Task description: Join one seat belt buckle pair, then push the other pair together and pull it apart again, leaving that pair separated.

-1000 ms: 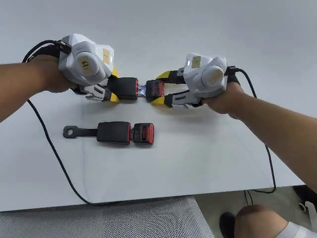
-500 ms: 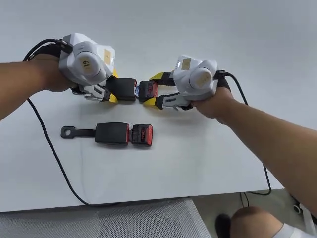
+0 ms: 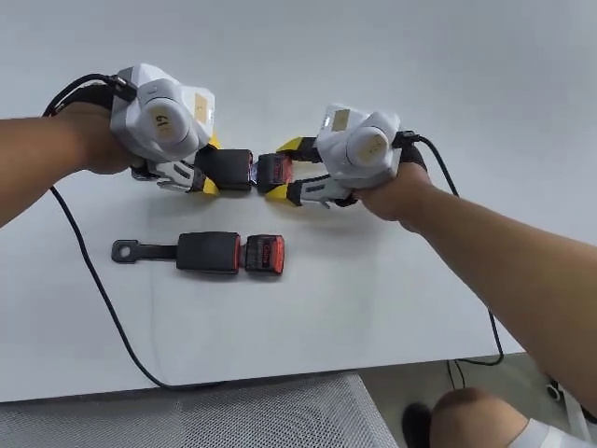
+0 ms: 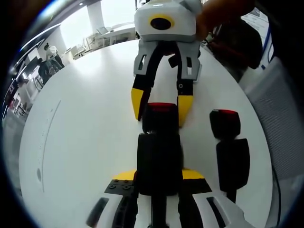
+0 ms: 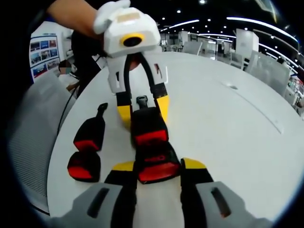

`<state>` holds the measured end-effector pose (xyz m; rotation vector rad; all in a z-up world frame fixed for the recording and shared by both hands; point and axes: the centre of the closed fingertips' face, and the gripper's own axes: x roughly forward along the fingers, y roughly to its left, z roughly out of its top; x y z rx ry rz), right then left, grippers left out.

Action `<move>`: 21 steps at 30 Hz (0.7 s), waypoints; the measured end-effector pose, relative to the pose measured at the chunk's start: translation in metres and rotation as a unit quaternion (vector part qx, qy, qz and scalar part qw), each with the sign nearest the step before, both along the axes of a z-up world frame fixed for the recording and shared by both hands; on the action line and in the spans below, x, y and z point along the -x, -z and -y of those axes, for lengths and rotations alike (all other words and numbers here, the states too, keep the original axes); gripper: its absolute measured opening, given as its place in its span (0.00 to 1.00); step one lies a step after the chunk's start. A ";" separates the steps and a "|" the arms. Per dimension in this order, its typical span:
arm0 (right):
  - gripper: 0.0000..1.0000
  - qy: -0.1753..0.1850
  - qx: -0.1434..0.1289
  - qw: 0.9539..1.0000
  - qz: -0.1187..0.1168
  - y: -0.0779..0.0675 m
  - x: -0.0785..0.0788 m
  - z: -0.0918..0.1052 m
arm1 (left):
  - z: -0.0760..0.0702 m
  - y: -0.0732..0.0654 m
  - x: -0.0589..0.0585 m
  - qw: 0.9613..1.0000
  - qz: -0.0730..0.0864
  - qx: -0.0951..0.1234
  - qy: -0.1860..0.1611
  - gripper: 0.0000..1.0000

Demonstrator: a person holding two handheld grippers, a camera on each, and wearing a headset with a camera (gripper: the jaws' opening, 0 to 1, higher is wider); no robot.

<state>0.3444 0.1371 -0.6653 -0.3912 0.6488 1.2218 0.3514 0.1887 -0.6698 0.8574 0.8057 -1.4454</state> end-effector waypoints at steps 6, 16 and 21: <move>0.34 0.000 0.000 1.000 0.001 0.000 0.000 0.000 | 0.000 0.000 0.000 1.000 0.000 -0.001 0.001 0.33; 0.34 -0.001 0.001 1.000 0.003 0.000 -0.001 -0.001 | -0.001 0.000 0.000 1.000 0.000 -0.004 0.001 0.33; 0.34 -0.004 0.004 1.000 0.003 0.000 -0.001 -0.002 | -0.002 0.000 0.000 1.000 -0.001 -0.002 -0.003 0.33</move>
